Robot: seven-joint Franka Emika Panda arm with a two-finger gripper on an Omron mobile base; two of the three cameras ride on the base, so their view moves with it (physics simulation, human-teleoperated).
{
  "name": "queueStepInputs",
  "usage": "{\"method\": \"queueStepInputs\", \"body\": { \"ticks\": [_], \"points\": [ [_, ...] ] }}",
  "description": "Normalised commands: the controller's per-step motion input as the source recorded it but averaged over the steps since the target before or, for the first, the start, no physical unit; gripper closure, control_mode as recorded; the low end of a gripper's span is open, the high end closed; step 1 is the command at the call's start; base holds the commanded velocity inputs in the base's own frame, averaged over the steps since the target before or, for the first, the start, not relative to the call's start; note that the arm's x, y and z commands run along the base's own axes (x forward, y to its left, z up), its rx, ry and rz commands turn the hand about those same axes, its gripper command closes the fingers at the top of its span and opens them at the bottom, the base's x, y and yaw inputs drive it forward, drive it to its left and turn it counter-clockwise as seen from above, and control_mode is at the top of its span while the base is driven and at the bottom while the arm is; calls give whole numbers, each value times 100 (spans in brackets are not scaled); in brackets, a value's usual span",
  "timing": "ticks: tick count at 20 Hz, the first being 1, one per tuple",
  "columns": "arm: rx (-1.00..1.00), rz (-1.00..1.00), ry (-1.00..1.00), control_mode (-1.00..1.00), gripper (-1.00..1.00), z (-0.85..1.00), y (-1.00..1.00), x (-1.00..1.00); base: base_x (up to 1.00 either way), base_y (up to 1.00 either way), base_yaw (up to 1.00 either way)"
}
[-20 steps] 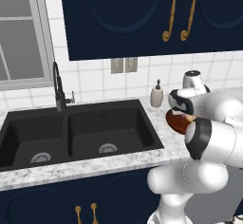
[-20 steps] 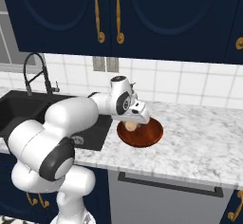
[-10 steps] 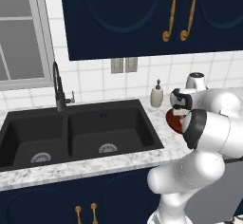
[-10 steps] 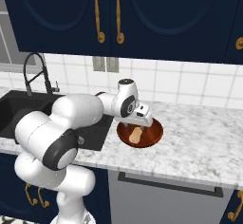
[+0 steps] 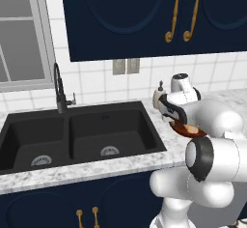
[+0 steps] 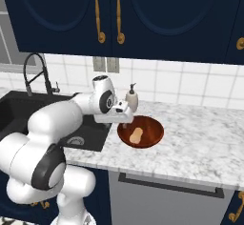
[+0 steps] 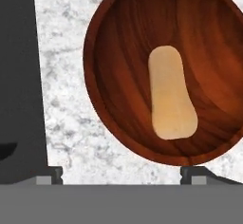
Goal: Pick the squash from the sink and place it in the bowl. Then pick the bowl and place it in the microwave. Then close the microwave door and press the start button.
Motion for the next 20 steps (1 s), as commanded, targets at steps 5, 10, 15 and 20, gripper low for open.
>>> {"method": "queueStepInputs", "body": {
  "ticks": [5, 10, 15, 20],
  "points": [
    [-12, 2, 9, -100, -100, -65, -1, 11, 0, 0, 0],
    [-2, 0, 1, -100, -100, -31, -31, 12, 0, 0, 0],
    [0, 0, 0, -100, 100, -32, -34, 14, 0, 0, 0],
    [0, 11, 2, -100, 100, -49, -20, 31, 0, 0, 0]
  ]
}}
